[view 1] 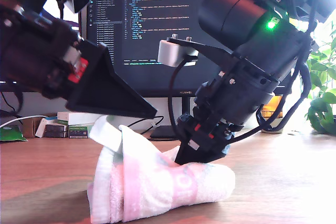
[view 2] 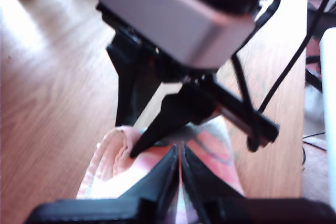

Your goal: Fold the tea towel to a neat square and place it to the right

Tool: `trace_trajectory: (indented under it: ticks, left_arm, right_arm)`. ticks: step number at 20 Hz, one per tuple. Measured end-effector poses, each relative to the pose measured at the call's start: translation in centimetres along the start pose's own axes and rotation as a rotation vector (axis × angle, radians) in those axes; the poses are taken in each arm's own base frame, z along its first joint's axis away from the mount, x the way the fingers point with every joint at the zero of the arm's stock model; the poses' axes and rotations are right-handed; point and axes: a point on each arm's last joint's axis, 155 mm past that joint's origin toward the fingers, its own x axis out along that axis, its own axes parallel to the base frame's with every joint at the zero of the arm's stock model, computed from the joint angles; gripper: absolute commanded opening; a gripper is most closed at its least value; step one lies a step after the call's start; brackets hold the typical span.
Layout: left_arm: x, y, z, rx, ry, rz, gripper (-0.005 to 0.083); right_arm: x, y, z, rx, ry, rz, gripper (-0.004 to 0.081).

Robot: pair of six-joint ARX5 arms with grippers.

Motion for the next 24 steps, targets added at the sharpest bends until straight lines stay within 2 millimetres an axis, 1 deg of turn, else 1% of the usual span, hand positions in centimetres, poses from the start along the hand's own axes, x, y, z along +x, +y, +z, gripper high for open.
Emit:
trace_trajectory:
  ticks: [2,4,5,7,10,12,14,15,17,20,22,24]
  left_arm:
    - [0.7,0.2,-0.7,-0.005,0.012,-0.001,-0.002]
    - [1.5,0.3,-2.2,-0.022,0.05,-0.008,-0.002]
    - [1.7,0.5,-2.8,-0.029,0.069,-0.001,-0.002]
    - [1.8,0.8,-3.5,-0.036,0.092,0.019,-0.002]
    - [1.7,0.9,-3.9,-0.049,0.108,0.026,-0.002]
    - [1.7,0.9,-4.7,-0.074,0.138,0.031,-0.002]
    - [1.5,0.7,-5.6,-0.093,0.174,0.026,-0.002]
    - [1.6,0.7,-5.7,-0.096,0.179,0.025,-0.002]
    - [1.6,0.7,-5.7,-0.103,0.179,0.026,-0.002]
    - [1.5,0.9,-5.8,-0.123,0.18,0.038,-0.002]
    - [1.5,1.2,-5.8,-0.138,0.183,0.057,-0.002]
    - [1.6,1.1,-5.5,-0.135,0.168,0.048,-0.002]
  right_arm:
    - [0.0,0.0,0.0,0.001,0.004,0.001,0.0229]
    - [0.0,-0.1,0.1,0.003,0.011,0.004,0.0281]
    - [0.0,-0.2,0.2,0.005,0.017,0.006,0.0303]
    - [-0.2,-0.4,0.6,0.006,0.026,0.007,0.0337]
    - [-0.4,-1.4,1.3,0.028,0.049,-0.019,0.0338]
    - [-0.8,-2.6,2.2,0.028,0.055,-0.061,0.0338]
    - [-1.2,-3.9,2.7,0.027,0.064,-0.113,0.0337]
    - [-1.3,-4.3,2.9,0.027,0.068,-0.13,0.0337]
    - [-1.4,-4.6,2.7,0.028,0.085,-0.139,0.0337]
    - [-1.5,-4.1,1.8,0.03,0.12,-0.122,0.0336]
    - [-1.5,-3.7,1.1,0.062,0.148,-0.11,0.0335]
    - [-1.6,-3.4,0.4,0.089,0.173,-0.098,0.0334]
